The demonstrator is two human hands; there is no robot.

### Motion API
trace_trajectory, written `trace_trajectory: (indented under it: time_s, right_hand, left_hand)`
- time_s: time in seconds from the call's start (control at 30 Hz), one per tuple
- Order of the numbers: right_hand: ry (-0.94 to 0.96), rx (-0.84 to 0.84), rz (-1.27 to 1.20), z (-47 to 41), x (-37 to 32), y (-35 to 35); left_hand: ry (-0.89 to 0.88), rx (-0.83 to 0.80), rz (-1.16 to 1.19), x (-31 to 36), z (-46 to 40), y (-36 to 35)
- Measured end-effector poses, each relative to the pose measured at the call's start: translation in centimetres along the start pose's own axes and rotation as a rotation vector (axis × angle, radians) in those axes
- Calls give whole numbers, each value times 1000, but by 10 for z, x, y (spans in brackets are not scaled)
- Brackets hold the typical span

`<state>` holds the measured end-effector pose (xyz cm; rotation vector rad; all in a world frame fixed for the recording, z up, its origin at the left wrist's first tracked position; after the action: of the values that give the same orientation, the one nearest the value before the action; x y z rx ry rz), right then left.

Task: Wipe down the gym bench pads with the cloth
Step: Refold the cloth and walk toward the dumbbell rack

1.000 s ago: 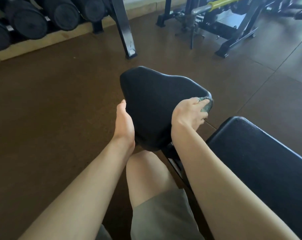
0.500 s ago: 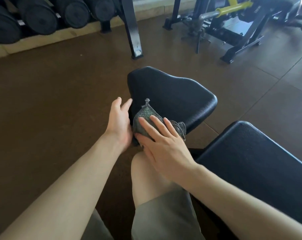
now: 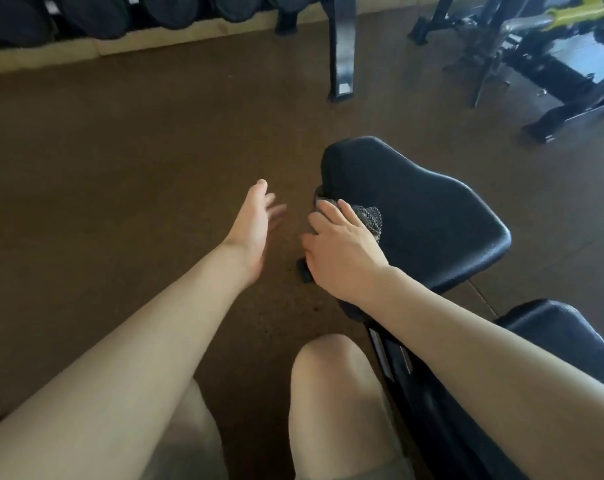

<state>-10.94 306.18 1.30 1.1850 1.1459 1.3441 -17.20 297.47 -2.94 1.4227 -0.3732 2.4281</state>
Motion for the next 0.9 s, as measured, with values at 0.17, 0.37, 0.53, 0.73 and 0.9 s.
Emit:
trace_trajectory:
  time_s: [0.17,0.37,0.53,0.73,0.9]
  right_hand:
    - [44,-81,-19,16,-9,0]
    - [-198,-402,-569,46,-33,32]
    - [-727,-742,-1300,60,-99,115]
    - [-404,-1206,-1577,53,-209,261]
    - [-304,-1280,-1414,39,-232,331]
  left_hand:
    - [151,37,-23,4,46,43]
    - [297,74,-80,45,127,96]
    - [361,63,-185,103,203,133]
    - [329,38,-324,196,286,184]
    - [327,53,-444,258,331,226]
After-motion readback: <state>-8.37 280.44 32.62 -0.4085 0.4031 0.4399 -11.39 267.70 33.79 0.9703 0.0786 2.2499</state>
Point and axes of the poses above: each hand's wrist, its own z-axis away from the middle knuckle, its own y-axis out of the back of the hand, x = y × z, the point moved 10 cm from there along -z, towards the middle knuckle, and after that the axes turned 2 degrees about -y, right-handed, at the moved point
